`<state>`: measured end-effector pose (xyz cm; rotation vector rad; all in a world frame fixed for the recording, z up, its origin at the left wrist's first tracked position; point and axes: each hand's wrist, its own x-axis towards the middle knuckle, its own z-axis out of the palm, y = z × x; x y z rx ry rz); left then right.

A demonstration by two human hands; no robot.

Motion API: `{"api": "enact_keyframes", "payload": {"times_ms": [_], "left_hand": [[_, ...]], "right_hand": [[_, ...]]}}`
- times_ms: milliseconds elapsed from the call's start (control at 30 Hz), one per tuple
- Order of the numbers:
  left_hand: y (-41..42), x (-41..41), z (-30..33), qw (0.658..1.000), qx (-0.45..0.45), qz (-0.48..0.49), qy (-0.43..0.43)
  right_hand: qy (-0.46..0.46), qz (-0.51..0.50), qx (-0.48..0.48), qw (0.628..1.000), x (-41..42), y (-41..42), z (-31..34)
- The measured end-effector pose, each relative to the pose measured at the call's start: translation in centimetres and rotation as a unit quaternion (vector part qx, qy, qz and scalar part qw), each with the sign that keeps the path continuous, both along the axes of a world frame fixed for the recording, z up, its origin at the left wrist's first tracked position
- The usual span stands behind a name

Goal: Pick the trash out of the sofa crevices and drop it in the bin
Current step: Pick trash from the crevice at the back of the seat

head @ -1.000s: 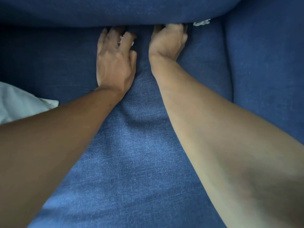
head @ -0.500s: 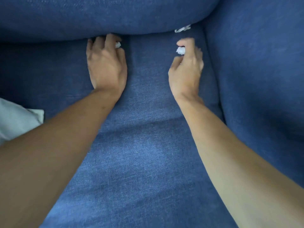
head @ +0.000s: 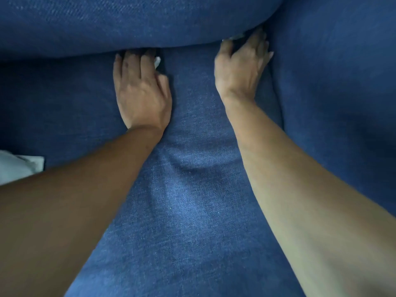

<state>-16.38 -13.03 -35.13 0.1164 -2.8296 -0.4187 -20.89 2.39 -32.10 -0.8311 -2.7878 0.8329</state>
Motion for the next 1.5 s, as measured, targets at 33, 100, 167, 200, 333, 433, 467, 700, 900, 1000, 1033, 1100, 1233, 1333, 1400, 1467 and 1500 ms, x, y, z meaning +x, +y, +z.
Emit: {"api": "enact_keyframes", "payload": {"times_ms": [33,100,167,200,333,433,467,700,900,1000,1033,1100,1233,1333,1400,1467,1500], "left_hand": [[0.0,0.0,-0.1,1.0,-0.001,0.001,-0.003],[0.1,0.1,-0.2,1.0,-0.004,0.002,-0.002],[0.2,0.2,-0.3,1.0,-0.006,0.0,0.002],[0.1,0.2,-0.4,1.0,-0.005,-0.001,0.004],[0.1,0.3,-0.4,1.0,-0.005,0.002,0.007],[0.2,0.2,0.0,1.0,-0.011,0.009,-0.004],[0.1,0.0,0.3,1.0,-0.008,0.009,-0.011],[-0.1,0.5,3.7,0.992,0.119,-0.009,-0.049],[0.1,4.3,7.0,0.978,0.194,0.004,-0.075],[0.7,5.3,8.6,0.97,0.231,0.033,-0.065],[0.8,5.4,9.2,0.964,0.251,0.041,-0.071],[1.0,5.7,10.4,0.952,0.284,0.052,-0.105],[2.1,8.3,13.5,0.93,0.313,0.03,-0.191],[3.2,10.5,16.2,0.903,0.338,0.025,-0.264],[4.4,11.5,18.0,0.897,0.336,0.005,-0.286],[6.0,12.4,20.0,0.899,0.33,-0.024,-0.288],[7.0,12.8,21.1,0.899,0.33,-0.043,-0.287]], "right_hand": [[-0.018,0.004,0.01,1.0,-0.6,0.1,-0.2],[-0.038,0.022,0.038,0.998,-1.4,0.4,-0.9],[-0.038,0.03,0.072,0.996,-1.6,0.5,-1.5],[-0.028,0.031,0.08,0.996,-1.5,0.5,-1.7],[0.076,0.021,0.056,0.995,-0.9,0.0,-1.6],[0.135,0.012,0.012,0.991,-0.5,-0.1,-1.0],[0.148,0.008,-0.011,0.989,-0.4,-0.1,-0.6],[0.164,0.007,-0.098,0.982,3.4,-0.4,1.8],[0.136,-0.082,-0.21,0.965,7.8,-1.9,5.5],[0.05,-0.097,-0.284,0.953,9.6,-2.4,6.6],[0.013,-0.118,-0.329,0.937,9.9,-2.6,7.0],[-0.06,-0.176,-0.41,0.893,10.9,-2.9,8.0],[-0.124,-0.263,-0.506,0.812,13.7,-2.5,10.7],[-0.113,-0.28,-0.535,0.789,15.9,-1.7,13.5],[-0.085,-0.283,-0.533,0.792,17.3,-0.7,15.6],[-0.048,-0.286,-0.535,0.794,18.8,0.8,17.9],[-0.031,-0.287,-0.536,0.793,19.7,1.7,19.1]]}}
